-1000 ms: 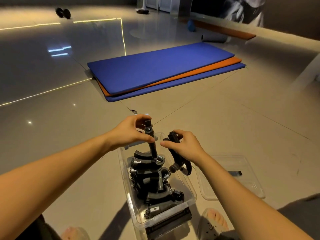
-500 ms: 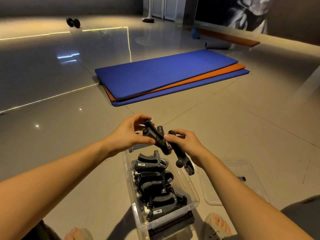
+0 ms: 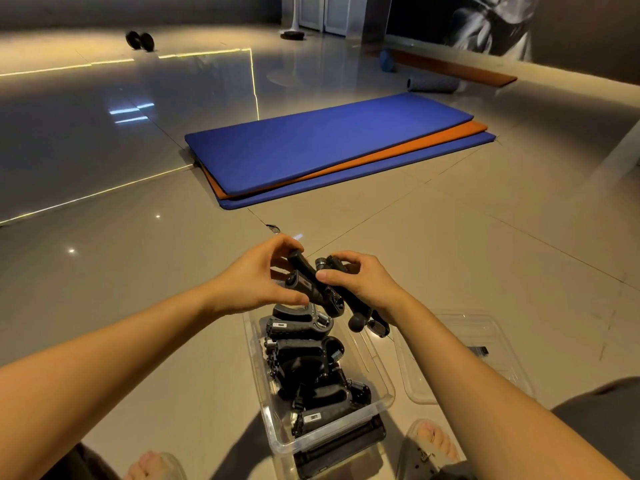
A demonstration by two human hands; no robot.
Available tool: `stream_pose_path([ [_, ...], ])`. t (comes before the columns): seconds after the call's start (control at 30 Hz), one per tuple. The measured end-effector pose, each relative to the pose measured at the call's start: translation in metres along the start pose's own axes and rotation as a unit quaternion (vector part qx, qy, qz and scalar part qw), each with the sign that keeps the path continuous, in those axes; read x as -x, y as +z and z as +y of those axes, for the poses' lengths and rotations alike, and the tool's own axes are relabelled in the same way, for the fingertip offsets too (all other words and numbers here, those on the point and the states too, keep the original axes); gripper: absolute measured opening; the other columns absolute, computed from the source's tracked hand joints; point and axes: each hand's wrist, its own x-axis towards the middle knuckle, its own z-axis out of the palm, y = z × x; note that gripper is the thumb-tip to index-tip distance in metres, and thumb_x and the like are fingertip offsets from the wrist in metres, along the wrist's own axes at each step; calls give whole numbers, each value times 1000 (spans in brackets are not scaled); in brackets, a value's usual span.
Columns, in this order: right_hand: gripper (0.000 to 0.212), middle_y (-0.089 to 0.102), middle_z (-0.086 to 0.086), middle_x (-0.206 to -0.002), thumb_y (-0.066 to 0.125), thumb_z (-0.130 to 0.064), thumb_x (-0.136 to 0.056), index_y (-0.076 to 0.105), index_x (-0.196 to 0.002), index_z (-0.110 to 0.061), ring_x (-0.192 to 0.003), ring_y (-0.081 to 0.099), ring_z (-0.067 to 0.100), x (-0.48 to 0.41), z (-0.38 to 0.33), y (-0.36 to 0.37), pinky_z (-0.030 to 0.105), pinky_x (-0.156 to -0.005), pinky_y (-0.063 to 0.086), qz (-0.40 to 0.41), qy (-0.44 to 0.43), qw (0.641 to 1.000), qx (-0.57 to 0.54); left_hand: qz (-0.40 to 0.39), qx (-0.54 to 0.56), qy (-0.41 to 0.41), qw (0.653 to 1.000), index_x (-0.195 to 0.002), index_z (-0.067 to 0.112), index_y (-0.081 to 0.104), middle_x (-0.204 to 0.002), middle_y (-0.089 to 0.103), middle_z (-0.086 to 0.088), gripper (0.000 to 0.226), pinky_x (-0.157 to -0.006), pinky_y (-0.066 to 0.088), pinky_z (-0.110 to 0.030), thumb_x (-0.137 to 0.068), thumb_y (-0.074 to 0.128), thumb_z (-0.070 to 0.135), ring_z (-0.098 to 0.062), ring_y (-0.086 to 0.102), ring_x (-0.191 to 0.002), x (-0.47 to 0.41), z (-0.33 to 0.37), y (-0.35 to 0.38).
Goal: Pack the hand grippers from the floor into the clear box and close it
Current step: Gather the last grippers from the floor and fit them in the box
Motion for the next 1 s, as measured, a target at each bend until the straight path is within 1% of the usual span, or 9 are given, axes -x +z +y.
stream_pose_path([
  [0.1,51,70,-9,-109,87,-55,-64,66,-108,-39,-91,73,7,1,2,0,14,-68,55,2,-14,1000,21,0,-129,14,992,-118,37,51,-111,60,16,70,-83,54,-24,-60,85,57,-1,60,-102,0,-4,-3],
  [0.17,60,67,-13,-113,86,-59,-64,63,-115,-38,-99,69,6,0,5,1,16,-76,54,4,-20,999,50,-1,-196,18,981,-114,37,49,-106,57,17,71,-78,52,-24,-57,79,67,-4,57,-96,-2,-6,-4],
  [0.27,81,65,-9,-122,85,-60,-65,59,-133,-25,-110,64,10,-3,13,2,28,-93,53,4,-24,995,97,-16,-296,41,954,-111,37,49,-101,53,17,70,-75,52,-28,-56,71,72,-6,53,-91,-6,-11,-7],
  [0.37,85,64,-9,-124,84,-60,-66,57,-138,-23,-112,63,9,-4,19,3,27,-96,51,-1,-23,995,99,-38,-378,56,923,-115,35,55,-101,56,15,68,-80,53,-32,-60,68,73,-5,51,-92,-10,-18,-9],
  [0.43,78,65,-11,-121,84,-60,-67,59,-133,-27,-110,63,6,-4,21,3,24,-93,51,-1,-17,995,94,-49,-413,64,907,-121,34,58,-102,55,16,70,-82,50,-31,-64,66,74,-5,49,-93,-12,-26,-7],
  [0.53,56,68,-15,-112,83,-61,-68,65,-116,-40,-102,66,3,-6,23,1,18,-84,51,-1,-10,996,90,-41,-391,61,918,-124,35,59,-105,54,17,70,-83,47,-27,-65,69,71,-4,47,-96,-14,-40,-2],
  [0.7,75,68,-7,-116,87,-56,-68,62,-130,-24,-105,66,12,-17,40,-9,29,-92,54,59,14,996,65,-27,-272,-4,962,-123,29,62,-107,57,14,66,-81,44,-19,-66,82,55,-6,53,-102,-16,-76,7],
  [0.87,49,72,0,-101,88,-57,-65,69,-101,-30,-92,70,18,-20,70,-25,29,-78,57,101,61,991,57,-30,-245,-75,966,-121,23,63,-106,58,10,65,-77,41,-18,-66,87,47,-9,53,-100,-24,-120,21],
  [1.0,51,71,2,-101,86,-56,-67,68,-100,-22,-94,67,18,-25,92,-22,24,-75,52,90,72,990,86,-27,-208,-97,973,-125,22,63,-106,57,13,65,-81,43,-21,-67,87,41,-5,52,-99,-30,-147,43],
])
